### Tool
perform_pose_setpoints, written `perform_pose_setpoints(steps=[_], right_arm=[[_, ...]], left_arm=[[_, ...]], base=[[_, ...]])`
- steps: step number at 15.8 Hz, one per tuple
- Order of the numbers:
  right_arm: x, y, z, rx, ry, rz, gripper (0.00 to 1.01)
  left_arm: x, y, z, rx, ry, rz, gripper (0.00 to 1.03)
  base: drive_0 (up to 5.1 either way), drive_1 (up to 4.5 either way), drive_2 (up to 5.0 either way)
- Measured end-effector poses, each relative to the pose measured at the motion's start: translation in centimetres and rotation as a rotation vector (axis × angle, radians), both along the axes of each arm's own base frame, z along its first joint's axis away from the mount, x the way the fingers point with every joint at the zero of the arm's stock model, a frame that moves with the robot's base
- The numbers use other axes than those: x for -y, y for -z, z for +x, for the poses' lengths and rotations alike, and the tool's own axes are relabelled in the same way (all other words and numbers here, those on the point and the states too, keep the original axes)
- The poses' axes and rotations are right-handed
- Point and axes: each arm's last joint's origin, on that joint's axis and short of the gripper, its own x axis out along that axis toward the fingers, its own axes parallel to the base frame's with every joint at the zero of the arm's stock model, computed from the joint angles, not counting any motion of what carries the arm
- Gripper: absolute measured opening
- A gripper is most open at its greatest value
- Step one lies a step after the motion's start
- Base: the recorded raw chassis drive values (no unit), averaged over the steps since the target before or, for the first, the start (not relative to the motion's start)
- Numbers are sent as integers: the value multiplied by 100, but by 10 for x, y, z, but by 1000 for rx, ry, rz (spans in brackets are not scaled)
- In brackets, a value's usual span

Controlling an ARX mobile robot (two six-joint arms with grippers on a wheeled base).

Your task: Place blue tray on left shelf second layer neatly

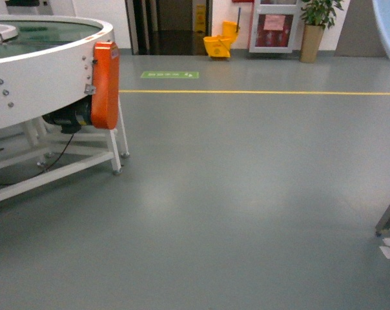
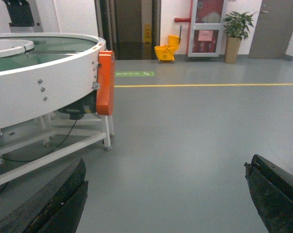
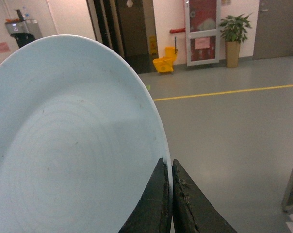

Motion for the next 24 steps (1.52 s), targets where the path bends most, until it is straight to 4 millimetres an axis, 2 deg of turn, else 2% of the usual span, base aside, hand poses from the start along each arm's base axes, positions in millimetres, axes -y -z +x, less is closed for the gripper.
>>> perform_pose_setpoints(steps=[24], right_arm=[[0,0,0,3,0,0,2]], left_arm=[[0,0,0,-3,0,0,98]], base=[[-160,-160,-160]])
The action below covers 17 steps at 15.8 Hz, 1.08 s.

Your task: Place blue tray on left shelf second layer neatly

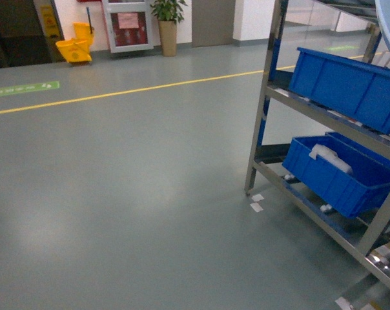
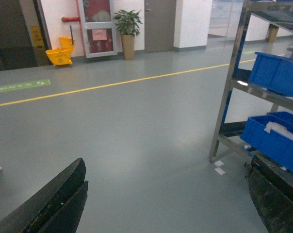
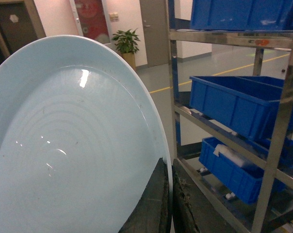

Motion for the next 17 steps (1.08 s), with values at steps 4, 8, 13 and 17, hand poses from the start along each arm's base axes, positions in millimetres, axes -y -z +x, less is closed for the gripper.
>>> perform_pose_setpoints(steps=[4,8,13,17], right_arm=[[0,0,0,0,0,0,2],[0,0,0,0,0,0,2],[0,-1,-1,4,-4,0,2],[0,-1,-1,5,-3,0,2]], left_arm=[[0,0,0,0,0,0,98],[0,0,0,0,0,0,98],[0,0,0,0,-3,0,98],[0,0,0,1,-2,0,98]], base=[[-165,-165,-165],[-172,-172,-172],[0,-96,-459],[122,-59,-619]])
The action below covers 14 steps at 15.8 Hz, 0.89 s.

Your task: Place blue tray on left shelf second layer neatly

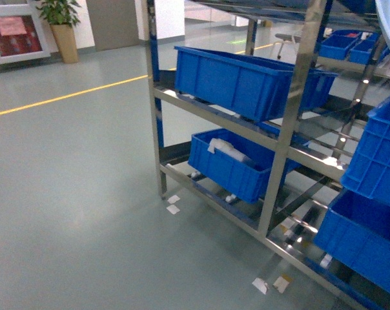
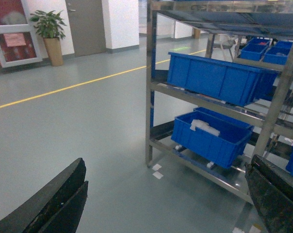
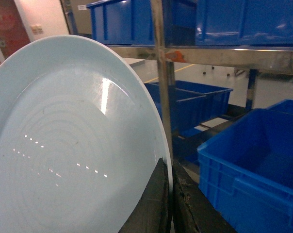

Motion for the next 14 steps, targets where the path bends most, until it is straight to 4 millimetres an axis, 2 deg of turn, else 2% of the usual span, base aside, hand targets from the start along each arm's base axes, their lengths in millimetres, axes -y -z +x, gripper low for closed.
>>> perform_pose_setpoints(steps=[7,14], right_arm=[[0,1,1,-7,6,0,2],[0,0,0,-1,0,0,2]], left_arm=[[0,0,0,-2,2,0,98],[0,0,0,-1,0,0,98]], base=[[-152,-152,-152],[-205,239,-531]])
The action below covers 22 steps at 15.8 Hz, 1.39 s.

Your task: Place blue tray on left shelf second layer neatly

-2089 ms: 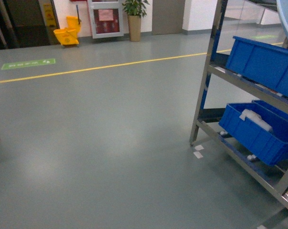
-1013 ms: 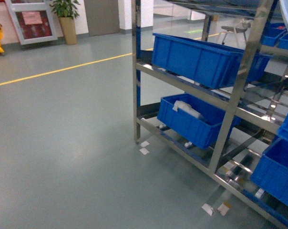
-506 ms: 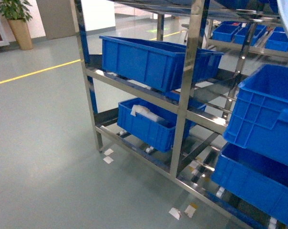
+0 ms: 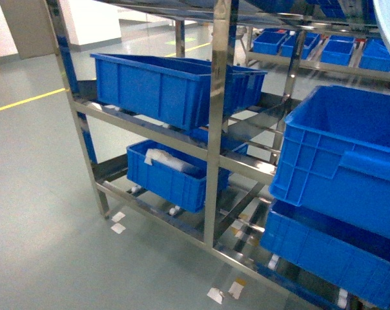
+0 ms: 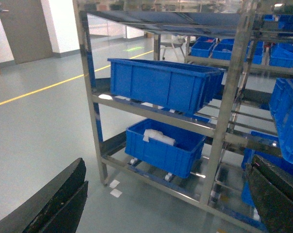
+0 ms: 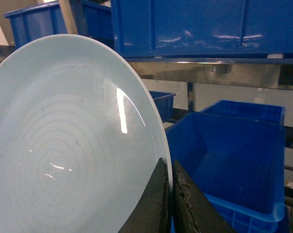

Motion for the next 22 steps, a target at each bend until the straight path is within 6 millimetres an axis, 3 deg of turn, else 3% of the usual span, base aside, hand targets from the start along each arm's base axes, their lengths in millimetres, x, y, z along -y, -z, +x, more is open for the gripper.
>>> perform_pose_setpoints(steps=[4,11,15,22], right_arm=[[0,0,0,-3,9,1,2],[0,1,1,-4,6,1,2],[0,1,1,-6,4,1,2],[0,0,1,-3,3,1,2]], left_arm=[[0,0,0,3,3,0,98],[0,0,0,-2,2,0,98],[0,0,0,0,2,0,98],[0,0,0,0,0,0,98]], base=[[-296,212,-422],[-147,-147,-147],[-692,50,50],[-159,-159,-159]])
